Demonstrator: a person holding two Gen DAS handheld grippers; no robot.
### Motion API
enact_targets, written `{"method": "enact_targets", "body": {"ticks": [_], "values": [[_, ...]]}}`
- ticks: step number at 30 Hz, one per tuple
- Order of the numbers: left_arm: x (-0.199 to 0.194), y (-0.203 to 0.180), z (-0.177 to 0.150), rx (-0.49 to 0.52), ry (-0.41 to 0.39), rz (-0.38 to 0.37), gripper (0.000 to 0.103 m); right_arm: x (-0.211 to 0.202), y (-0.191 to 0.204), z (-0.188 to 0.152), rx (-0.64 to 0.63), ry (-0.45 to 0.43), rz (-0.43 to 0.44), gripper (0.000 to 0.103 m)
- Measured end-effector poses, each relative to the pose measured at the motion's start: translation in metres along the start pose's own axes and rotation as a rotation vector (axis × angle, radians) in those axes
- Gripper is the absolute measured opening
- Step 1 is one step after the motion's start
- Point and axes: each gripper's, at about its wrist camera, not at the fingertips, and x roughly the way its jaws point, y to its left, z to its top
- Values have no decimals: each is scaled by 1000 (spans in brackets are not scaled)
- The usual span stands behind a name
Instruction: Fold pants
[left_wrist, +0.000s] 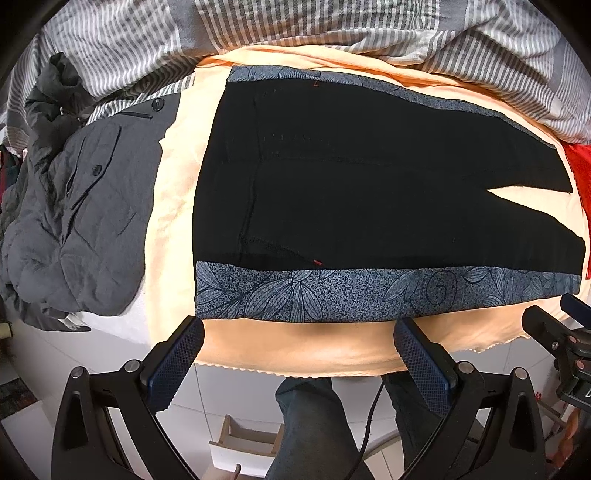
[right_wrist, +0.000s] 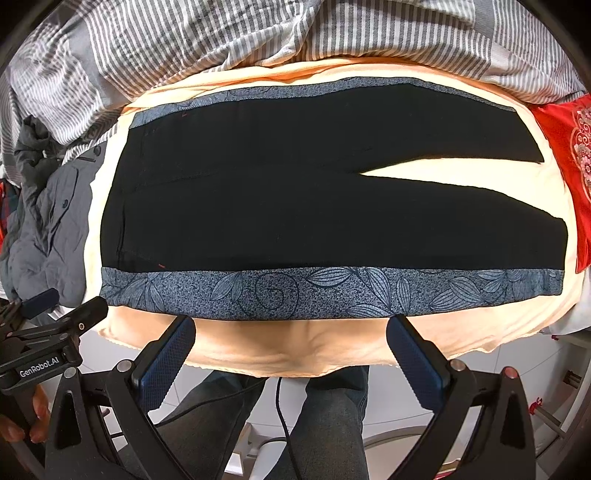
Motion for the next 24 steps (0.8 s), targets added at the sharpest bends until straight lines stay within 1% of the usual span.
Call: {"method": "enact_targets", "body": {"ticks": [11,15,18,20,22,24], "values": [[4,7,-4,-29,19,9,103,1,2,-4,-4,-2,-3,103],[5,10,-5,-38,15,25,103,2,3,-8,-2,-11,14,103],[8,15,-6,-56,9,10,103,2,-3,-6,33,-34,72,103],[11,19,-6,-72,-4,22,103,4,-10,-6,79,-48,151,103],[18,25,-7,-97,-4,-4,103,9,-16,-6,118,-60,211,103],[30,31,-9,-122,17,-32,103,17,-19,-7,136,-73,253,103]]}}
